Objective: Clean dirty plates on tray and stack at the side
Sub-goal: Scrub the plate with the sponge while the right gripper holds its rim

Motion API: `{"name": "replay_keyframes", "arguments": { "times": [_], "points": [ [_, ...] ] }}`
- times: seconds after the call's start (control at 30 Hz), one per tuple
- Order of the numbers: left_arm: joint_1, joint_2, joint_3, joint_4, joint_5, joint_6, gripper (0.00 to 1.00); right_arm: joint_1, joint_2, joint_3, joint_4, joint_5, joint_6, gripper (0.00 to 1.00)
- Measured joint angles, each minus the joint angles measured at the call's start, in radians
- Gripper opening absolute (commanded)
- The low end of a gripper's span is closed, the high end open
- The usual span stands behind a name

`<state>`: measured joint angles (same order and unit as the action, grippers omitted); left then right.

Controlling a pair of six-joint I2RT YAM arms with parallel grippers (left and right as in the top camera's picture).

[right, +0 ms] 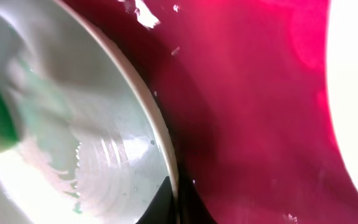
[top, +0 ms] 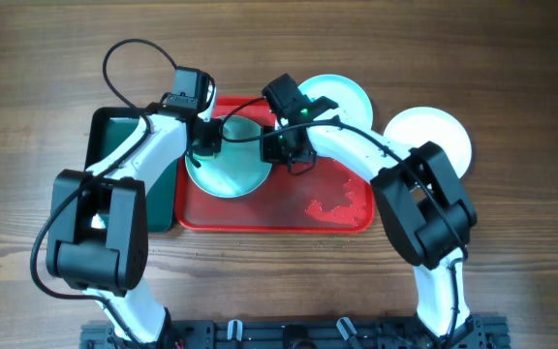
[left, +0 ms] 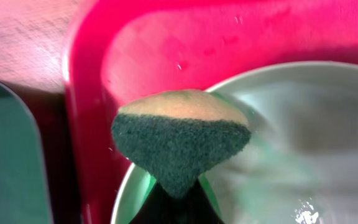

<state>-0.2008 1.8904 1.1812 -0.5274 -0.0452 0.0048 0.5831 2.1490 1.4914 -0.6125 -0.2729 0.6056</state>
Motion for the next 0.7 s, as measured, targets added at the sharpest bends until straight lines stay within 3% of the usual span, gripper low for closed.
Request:
{"name": "replay_keyframes", "arguments": {
  "times": [0.17,0.33,0.4,0.5,0.57,0.63,0.7],
  "points": [
    [0.016,0.024,0.014,-0.064,0.142,0.01,0.04,-0.083,0.0,-0.091,0.147,-0.248,-0.088,0.04],
    [0.021,0.036,0.017,-0.116,0.322,0.092,0.04,-0.098,0.0,-0.107,0.151,-0.299,-0.124,0.04],
    [0.016,0.037,0.014,-0.073,0.261,0.034,0.04,-0.098,0.0,-0.108,0.163,-0.3,-0.125,0.04],
    [-0.022,0.036,0.017,-0.024,-0.039,-0.236,0.04,-0.094,0.001,-0.109,0.17,-0.303,-0.124,0.04],
    [-0.023,0.036,0.017,-0.03,-0.136,-0.315,0.04,-0.086,0.003,-0.109,0.178,-0.304,-0.124,0.04],
    [-0.024,0.036,0.017,-0.044,-0.139,-0.312,0.04,-0.08,0.003,-0.109,0.179,-0.306,-0.121,0.04],
    [-0.015,0.036,0.025,-0.08,-0.03,-0.212,0.04,-0.084,0.003,-0.109,0.165,-0.311,-0.121,0.04]
  ]
}}
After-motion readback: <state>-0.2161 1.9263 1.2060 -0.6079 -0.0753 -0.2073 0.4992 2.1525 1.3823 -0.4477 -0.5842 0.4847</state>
